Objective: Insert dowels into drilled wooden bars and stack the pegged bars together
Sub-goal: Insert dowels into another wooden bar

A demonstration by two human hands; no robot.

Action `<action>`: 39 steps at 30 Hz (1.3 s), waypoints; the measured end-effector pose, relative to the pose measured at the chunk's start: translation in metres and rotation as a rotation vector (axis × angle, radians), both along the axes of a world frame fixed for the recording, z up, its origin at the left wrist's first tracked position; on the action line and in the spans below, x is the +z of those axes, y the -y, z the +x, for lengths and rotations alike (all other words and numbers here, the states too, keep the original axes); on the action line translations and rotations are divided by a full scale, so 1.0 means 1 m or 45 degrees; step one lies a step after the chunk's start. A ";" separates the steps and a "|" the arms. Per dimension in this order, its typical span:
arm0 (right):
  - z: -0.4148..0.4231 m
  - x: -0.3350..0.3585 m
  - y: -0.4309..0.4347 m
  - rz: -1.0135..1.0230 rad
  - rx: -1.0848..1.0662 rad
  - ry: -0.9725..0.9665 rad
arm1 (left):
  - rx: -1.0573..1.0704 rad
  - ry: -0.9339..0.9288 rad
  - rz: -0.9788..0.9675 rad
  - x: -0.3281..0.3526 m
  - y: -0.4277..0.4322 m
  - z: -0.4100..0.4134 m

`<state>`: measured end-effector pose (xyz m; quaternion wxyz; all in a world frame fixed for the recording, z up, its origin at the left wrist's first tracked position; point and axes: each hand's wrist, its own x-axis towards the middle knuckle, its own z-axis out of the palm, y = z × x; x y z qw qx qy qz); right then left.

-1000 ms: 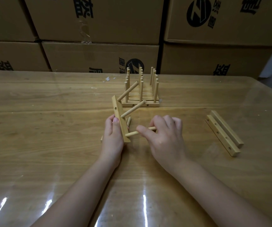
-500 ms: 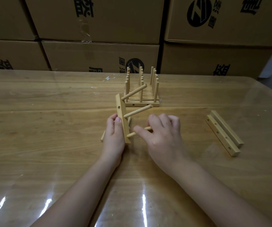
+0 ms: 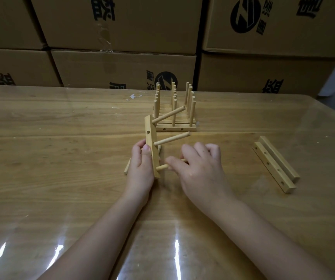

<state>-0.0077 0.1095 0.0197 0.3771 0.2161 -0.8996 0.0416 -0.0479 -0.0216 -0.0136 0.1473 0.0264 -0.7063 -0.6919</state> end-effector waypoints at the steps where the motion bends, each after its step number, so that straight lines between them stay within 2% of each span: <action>1: 0.000 0.000 0.000 0.001 0.007 0.009 | -0.002 -0.007 -0.005 0.000 -0.001 0.000; 13: -0.003 0.008 -0.007 -0.093 0.134 0.366 | -0.063 -0.045 0.032 -0.006 0.000 -0.006; 19: -0.004 0.008 -0.009 -0.154 0.201 0.340 | -0.054 0.014 0.061 -0.001 0.000 -0.003; 25: -0.005 0.016 -0.013 -0.429 0.253 0.217 | -0.046 0.082 0.195 -0.005 0.004 -0.008; 29: -0.006 0.017 -0.014 -0.522 0.336 0.158 | -0.046 0.087 0.233 -0.005 0.004 -0.008; 34: -0.007 0.017 -0.014 -0.797 0.399 0.358 | -0.059 0.084 0.197 -0.005 0.003 -0.007; 39: -0.006 0.018 -0.011 -0.837 0.396 0.369 | -0.077 0.075 0.180 -0.003 0.003 -0.005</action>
